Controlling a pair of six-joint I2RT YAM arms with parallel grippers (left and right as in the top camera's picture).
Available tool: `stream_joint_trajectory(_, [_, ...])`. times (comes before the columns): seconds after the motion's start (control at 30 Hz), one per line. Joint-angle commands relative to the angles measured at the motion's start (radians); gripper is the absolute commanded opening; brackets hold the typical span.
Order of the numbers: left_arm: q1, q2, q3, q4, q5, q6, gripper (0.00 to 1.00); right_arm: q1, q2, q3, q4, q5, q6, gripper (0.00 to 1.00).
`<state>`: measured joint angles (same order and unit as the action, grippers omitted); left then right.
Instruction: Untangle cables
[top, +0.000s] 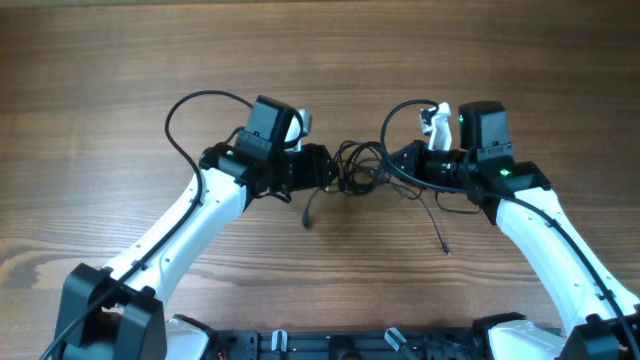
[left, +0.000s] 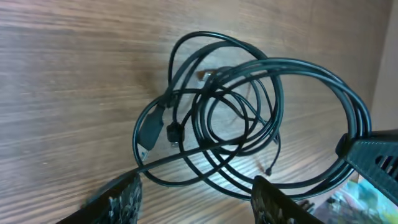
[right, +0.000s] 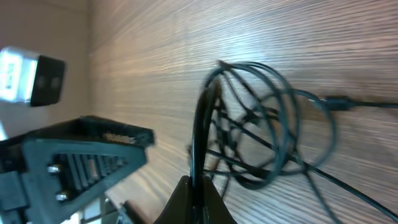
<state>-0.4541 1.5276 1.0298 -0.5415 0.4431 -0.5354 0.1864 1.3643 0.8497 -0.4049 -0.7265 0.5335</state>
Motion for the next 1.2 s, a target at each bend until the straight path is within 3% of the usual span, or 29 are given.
stream_joint_trajectory(0.0, [-0.032, 0.012, 0.005, 0.003, 0.039, 0.003, 0.59, 0.000, 0.006, 0.008, 0.040, -0.128, -0.010, 0.04])
stream_joint_trajectory(0.07, [-0.039, 0.012, 0.005, 0.003, 0.008, 0.005, 0.69, 0.000, 0.006, 0.008, 0.078, -0.177, -0.011, 0.04])
stream_joint_trajectory(0.27, [-0.039, 0.012, 0.005, 0.021, -0.180, 0.005, 0.79, 0.000, 0.006, 0.008, 0.132, -0.275, -0.010, 0.04])
stream_joint_trajectory(0.47, [-0.039, 0.014, 0.004, 0.079, -0.179, 0.008, 0.79, 0.000, 0.006, 0.008, 0.137, -0.324, -0.010, 0.04])
stream_joint_trajectory(0.6, [-0.039, 0.040, 0.005, 0.080, -0.179, 0.008, 0.74, 0.000, 0.006, 0.008, 0.154, -0.377, -0.009, 0.04])
stream_joint_trajectory(0.67, [-0.039, 0.068, 0.005, 0.084, -0.174, 0.008, 0.69, 0.000, 0.006, 0.008, 0.167, -0.399, -0.006, 0.04])
stream_joint_trajectory(0.7, [-0.039, 0.086, 0.005, 0.087, -0.171, 0.008, 0.59, 0.000, 0.006, 0.008, 0.169, -0.401, -0.002, 0.04])
stream_joint_trajectory(0.77, [-0.039, 0.111, 0.005, 0.086, -0.171, 0.008, 0.29, 0.000, 0.006, 0.008, 0.169, -0.401, 0.001, 0.04])
stream_joint_trajectory(0.87, [-0.039, 0.121, 0.005, 0.086, -0.172, 0.008, 0.05, 0.000, 0.006, 0.008, 0.169, -0.386, 0.001, 0.04])
stream_joint_trajectory(1.03, [0.004, 0.095, 0.005, 0.070, -0.172, 0.069, 0.04, 0.000, 0.006, 0.008, 0.149, -0.283, 0.025, 0.04])
stream_joint_trajectory(1.17, [0.124, 0.036, 0.005, 0.030, -0.175, 0.088, 0.04, 0.000, 0.006, 0.008, 0.028, -0.081, 0.023, 0.04])
